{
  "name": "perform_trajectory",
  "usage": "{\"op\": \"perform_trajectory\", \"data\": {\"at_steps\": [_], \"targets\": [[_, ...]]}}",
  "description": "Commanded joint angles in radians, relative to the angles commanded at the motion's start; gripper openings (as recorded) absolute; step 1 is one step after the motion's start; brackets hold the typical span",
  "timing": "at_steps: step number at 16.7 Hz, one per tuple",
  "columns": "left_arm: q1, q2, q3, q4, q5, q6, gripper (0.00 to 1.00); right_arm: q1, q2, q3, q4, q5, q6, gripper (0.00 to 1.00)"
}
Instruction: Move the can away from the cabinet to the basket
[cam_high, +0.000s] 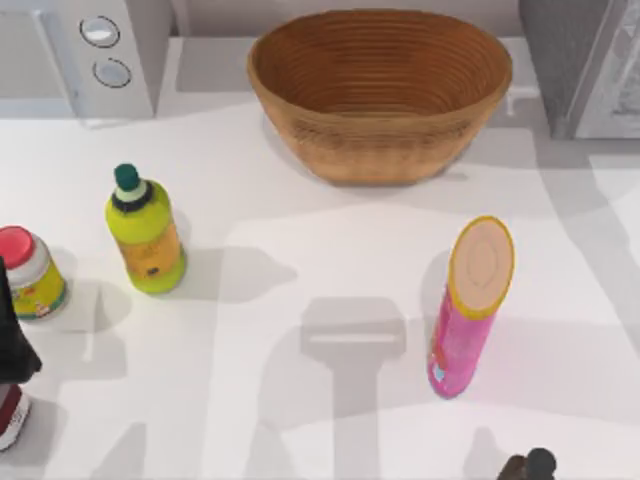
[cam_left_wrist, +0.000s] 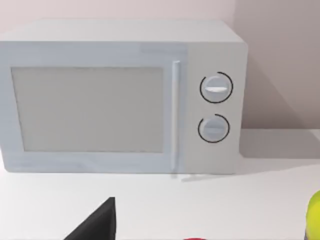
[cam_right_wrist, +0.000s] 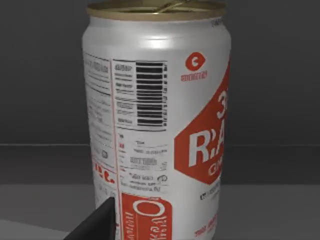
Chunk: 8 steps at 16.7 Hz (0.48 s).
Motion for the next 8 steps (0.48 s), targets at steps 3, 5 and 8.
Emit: {"op": "perform_trajectory", "data": {"at_steps": [3,5,8], "targets": [[0.0,0.0,0.0,0.0,0.0,0.0,1.0,0.038,0.038,0.024,0.017,0.043,0.0,1.0],[0.0,0.0,0.0,0.0,0.0,0.0,1.0,0.063,0.063,0.04,0.028,0.071,-0.001,1.0],[0.0,0.0,0.0,0.0,0.0,0.0,1.0,0.103,0.102,0.062,0.045,0.116,-0.001,1.0]]}}
